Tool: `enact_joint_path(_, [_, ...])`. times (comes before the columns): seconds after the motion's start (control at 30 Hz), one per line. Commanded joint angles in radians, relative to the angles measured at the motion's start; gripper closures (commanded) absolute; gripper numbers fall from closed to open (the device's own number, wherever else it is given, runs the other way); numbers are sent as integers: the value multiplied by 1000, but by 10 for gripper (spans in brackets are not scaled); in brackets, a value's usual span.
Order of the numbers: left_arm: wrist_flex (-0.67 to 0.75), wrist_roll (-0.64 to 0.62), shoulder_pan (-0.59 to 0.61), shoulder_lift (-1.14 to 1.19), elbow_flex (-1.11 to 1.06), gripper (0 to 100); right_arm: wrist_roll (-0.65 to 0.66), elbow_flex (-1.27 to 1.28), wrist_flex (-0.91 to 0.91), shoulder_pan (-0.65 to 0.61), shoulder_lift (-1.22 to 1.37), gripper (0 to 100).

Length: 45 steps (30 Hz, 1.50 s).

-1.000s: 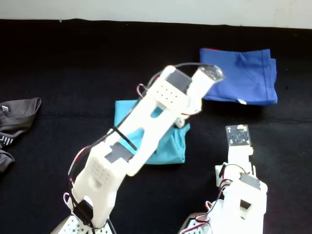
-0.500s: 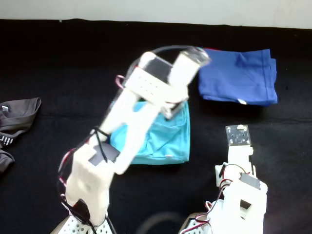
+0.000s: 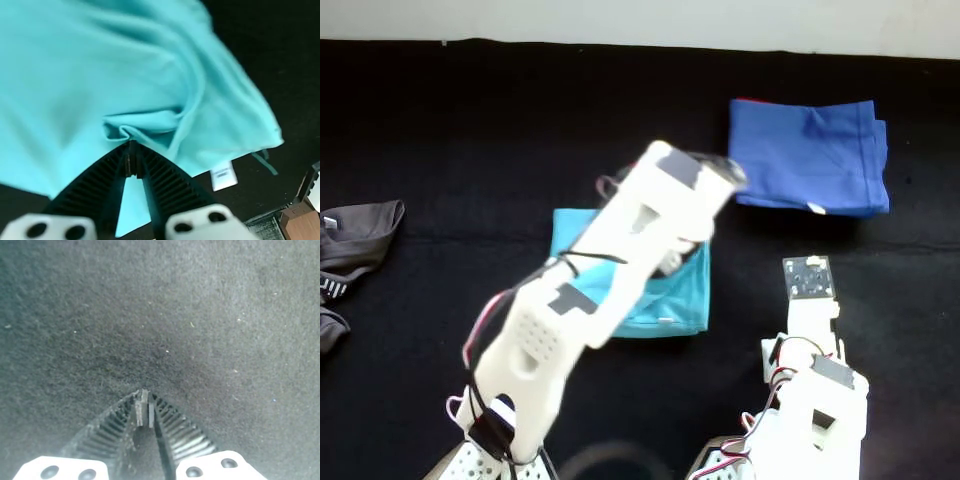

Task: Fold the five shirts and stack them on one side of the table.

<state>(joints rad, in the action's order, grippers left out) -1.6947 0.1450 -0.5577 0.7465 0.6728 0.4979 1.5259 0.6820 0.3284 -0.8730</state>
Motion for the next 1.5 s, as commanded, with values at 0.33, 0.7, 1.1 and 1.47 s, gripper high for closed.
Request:
enact_joint_path(0.33, [-68, -6, -134, -344, -41, 991, 2, 24, -27, 15, -1, 993])
enact_joint_path(0.7, [89, -8, -10, -206, -189, 991, 2, 24, -27, 15, -1, 993])
enact_joint_path(1.1, [21, -9, -182, -182, -193, 991, 2, 24, -27, 15, -1, 993])
enact_joint_path(1.47, [28, -9, -179, -194, -196, 991, -107, 2, -8, 97, -4, 993])
